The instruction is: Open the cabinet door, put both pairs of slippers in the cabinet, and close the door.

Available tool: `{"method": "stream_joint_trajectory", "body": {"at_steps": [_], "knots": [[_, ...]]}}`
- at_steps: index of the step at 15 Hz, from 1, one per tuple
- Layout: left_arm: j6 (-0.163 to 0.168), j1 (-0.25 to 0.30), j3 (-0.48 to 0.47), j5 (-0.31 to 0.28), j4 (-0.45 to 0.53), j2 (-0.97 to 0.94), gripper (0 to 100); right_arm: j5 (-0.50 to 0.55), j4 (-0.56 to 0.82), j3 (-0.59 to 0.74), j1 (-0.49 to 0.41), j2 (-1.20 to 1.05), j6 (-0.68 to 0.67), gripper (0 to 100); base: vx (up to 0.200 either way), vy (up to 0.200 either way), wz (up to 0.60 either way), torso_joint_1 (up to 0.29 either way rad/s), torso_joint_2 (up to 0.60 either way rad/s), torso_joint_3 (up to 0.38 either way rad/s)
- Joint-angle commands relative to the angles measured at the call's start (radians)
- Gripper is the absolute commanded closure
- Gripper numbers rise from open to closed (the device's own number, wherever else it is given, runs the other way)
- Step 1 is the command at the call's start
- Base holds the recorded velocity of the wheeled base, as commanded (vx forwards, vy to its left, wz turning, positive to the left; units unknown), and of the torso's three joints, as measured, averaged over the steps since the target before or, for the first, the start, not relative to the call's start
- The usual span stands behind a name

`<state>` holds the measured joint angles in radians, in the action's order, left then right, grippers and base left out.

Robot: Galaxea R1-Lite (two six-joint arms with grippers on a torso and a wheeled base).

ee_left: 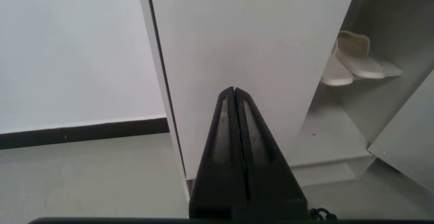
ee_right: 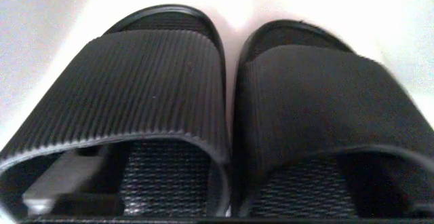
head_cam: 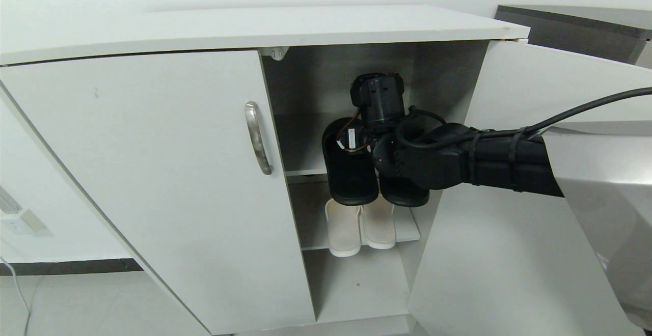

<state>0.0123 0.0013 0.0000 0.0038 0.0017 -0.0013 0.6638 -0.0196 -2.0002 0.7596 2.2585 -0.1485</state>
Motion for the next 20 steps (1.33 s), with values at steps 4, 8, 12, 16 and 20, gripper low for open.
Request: {"method": "stream_joint_trajectory", "body": {"at_steps": [4, 8, 12, 16, 20], "knots": [[0.0, 0.0, 0.0, 0.001, 0.0, 0.001, 100, 0.007, -0.005, 0.0, 0.003, 0.001, 0.001, 0, 0.0, 0.0, 0.0, 0.0, 0.0, 0.0], [0.0, 0.0, 0.0, 0.002, 0.0, 0.001, 100, 0.011, -0.005, 0.0, 0.012, -0.007, -0.003, 0, 0.0, 0.0, 0.0, 0.0, 0.0, 0.0], [0.0, 0.0, 0.0, 0.002, 0.0, 0.001, 100, 0.011, -0.01, 0.0, 0.024, -0.027, -0.003, 0, 0.0, 0.0, 0.0, 0.0, 0.0, 0.0], [0.0, 0.0, -0.002, 0.002, 0.0, 0.001, 100, 0.011, -0.01, 0.0, 0.024, -0.024, 0.0, 0, 0.0, 0.0, 0.0, 0.0, 0.0, 0.0], [0.0, 0.0, 0.0, 0.002, 0.0, 0.001, 100, 0.011, -0.01, 0.0, 0.007, 0.007, 0.004, 0, 0.0, 0.0, 0.0, 0.0, 0.0, 0.0]]}}
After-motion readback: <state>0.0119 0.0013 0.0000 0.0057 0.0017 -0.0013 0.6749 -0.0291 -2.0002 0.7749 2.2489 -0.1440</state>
